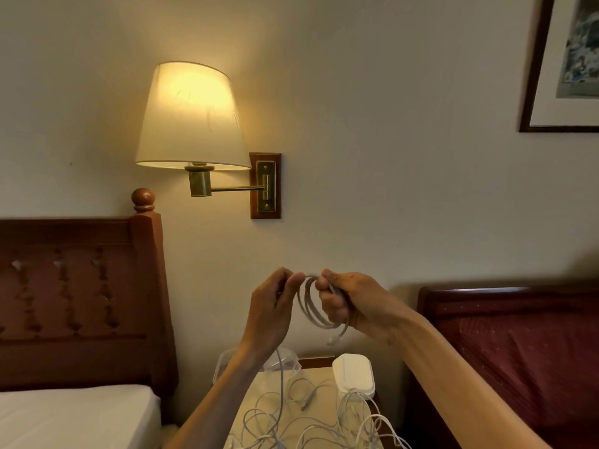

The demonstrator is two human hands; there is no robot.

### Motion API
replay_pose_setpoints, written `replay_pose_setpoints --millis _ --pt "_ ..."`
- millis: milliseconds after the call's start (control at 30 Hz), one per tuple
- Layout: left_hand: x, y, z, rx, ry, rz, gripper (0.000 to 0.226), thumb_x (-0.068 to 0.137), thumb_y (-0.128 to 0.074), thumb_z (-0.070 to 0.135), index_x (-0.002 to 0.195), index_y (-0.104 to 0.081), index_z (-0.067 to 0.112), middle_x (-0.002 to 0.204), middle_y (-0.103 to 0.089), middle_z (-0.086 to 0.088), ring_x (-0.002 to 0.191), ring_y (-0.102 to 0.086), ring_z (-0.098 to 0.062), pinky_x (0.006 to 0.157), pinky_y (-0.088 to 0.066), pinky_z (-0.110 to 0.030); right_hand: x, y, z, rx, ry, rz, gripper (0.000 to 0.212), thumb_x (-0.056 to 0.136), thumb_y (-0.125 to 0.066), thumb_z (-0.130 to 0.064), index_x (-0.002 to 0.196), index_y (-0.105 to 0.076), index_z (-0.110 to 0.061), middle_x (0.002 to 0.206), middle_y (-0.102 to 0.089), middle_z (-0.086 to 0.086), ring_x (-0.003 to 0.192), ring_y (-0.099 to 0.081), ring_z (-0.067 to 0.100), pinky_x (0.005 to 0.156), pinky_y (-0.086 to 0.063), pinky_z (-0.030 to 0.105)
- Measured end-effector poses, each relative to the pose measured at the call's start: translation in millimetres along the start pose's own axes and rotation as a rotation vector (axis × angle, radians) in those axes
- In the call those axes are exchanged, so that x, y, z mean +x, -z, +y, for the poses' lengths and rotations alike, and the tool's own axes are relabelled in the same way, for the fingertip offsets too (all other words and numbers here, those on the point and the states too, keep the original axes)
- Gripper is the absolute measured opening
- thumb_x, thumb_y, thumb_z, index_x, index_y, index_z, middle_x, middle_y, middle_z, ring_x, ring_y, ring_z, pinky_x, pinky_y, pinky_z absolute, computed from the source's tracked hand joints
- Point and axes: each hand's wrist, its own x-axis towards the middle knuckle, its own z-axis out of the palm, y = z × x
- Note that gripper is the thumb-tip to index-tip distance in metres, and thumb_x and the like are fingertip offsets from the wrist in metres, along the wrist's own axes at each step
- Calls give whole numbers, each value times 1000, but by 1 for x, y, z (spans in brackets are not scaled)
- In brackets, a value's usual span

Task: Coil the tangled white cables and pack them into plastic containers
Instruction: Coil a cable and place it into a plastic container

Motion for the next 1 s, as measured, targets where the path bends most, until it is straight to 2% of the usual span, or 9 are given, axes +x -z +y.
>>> replay_pose_setpoints --millis 100,233,333,467,567,733,833,933,1000 --pt "-20 -3 -31 -144 186 -26 33 97 -41 35 75 -52 13 60 -42 8 52 -34 -10 48 -30 -26 2 7 -14 209 36 19 37 106 -27 -25 78 -47 -14 54 -24 -7 44 -22 6 45 -24 19" --pt "-55 -11 -62 -269 489 -44 37 92 -39 43 75 -50 12 59 -39 5 52 -30 -11 47 -27 -23 7 16 -31 304 54 26 34 106 -30 -26 79 -47 -14 53 -24 -9 42 -22 5 43 -26 19" --pt "-67 -20 -70 -184 542 -138 38 92 -39 47 81 -53 13 65 -43 2 56 -37 -10 50 -32 -25 10 19 -36 331 88 36 32 106 -31 -26 81 -47 -14 55 -27 -8 44 -26 6 45 -30 19" --pt "-60 -22 -53 88 456 -468 39 98 -42 48 69 -55 26 65 -45 6 64 -42 -11 62 -33 -32 20 21 -20 -15 209 231 34 106 -33 -24 80 -52 -12 55 -41 -2 47 -38 10 48 -36 21" --pt "-43 -11 -24 49 346 -671 39 100 -45 42 66 -52 23 64 -39 4 62 -36 -12 58 -27 -27 27 22 8 -461 303 339 36 104 -40 -25 79 -59 -8 56 -58 0 49 -54 12 51 -44 19" --pt "-25 11 7 -58 195 -610 39 99 -47 35 65 -52 17 61 -38 3 57 -33 -14 55 -26 -30 32 25 45 -709 315 284 31 102 -46 -24 79 -62 -10 60 -65 0 51 -61 13 56 -51 21" --pt "-18 19 7 -78 157 -474 36 101 -45 25 66 -56 22 58 -38 13 54 -30 -6 53 -26 -18 33 20 55 -704 279 204 33 102 -46 -25 76 -61 -11 57 -62 -1 50 -58 12 57 -51 24" --pt "-16 23 -5 -55 155 -313 34 97 -46 32 69 -53 13 58 -35 13 56 -29 -6 52 -25 -19 31 15 53 -651 199 119 37 104 -40 -25 78 -61 -9 54 -56 -3 47 -51 10 57 -47 24" --pt "-18 22 -13 -59 181 -240 33 96 -46 33 68 -53 17 57 -38 12 56 -31 -5 53 -28 -19 29 13 49 -605 117 52 37 104 -39 -28 84 -63 -9 54 -53 -3 48 -48 9 56 -45 23"
